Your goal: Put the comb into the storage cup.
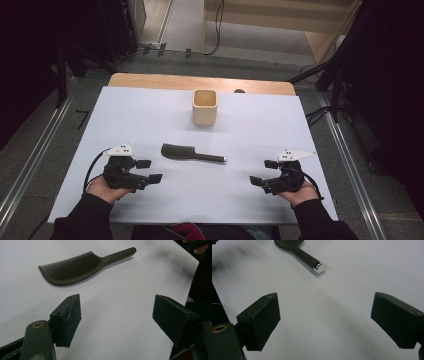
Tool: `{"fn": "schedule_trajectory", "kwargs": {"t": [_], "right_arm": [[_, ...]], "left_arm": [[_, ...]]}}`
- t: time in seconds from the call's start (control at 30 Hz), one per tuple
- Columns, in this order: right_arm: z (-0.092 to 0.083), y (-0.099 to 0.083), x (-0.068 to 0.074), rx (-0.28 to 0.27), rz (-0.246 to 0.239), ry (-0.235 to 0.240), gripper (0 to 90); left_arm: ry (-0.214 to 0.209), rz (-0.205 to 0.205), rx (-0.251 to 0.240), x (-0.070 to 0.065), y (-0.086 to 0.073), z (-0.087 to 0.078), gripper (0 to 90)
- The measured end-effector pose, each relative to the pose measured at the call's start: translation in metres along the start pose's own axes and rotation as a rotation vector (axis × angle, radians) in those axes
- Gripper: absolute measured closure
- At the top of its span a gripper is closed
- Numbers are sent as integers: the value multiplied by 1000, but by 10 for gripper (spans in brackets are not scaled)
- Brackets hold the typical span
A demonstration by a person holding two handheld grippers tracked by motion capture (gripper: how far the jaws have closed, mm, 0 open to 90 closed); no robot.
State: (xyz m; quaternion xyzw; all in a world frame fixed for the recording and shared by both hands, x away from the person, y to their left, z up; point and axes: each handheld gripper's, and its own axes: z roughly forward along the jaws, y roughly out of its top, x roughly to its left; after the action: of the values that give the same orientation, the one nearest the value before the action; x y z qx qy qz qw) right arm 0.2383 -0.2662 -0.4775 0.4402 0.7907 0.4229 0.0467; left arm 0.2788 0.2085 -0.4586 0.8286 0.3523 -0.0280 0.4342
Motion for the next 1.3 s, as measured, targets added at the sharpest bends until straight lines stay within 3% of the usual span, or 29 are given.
{"fn": "schedule_trajectory", "kwargs": {"t": [0.5,0.67,1.3], "right_arm": [[6,2,2,16,-10,18,72],[5,2,2,17,-11,14,73],[4,3,3,9,-14,15,73]], "left_arm": [[-7,-18,24,2,0,0,248],[-6,-27,10,3,1,-2,249],[-5,-25,20,3,1,-1,248]]}}
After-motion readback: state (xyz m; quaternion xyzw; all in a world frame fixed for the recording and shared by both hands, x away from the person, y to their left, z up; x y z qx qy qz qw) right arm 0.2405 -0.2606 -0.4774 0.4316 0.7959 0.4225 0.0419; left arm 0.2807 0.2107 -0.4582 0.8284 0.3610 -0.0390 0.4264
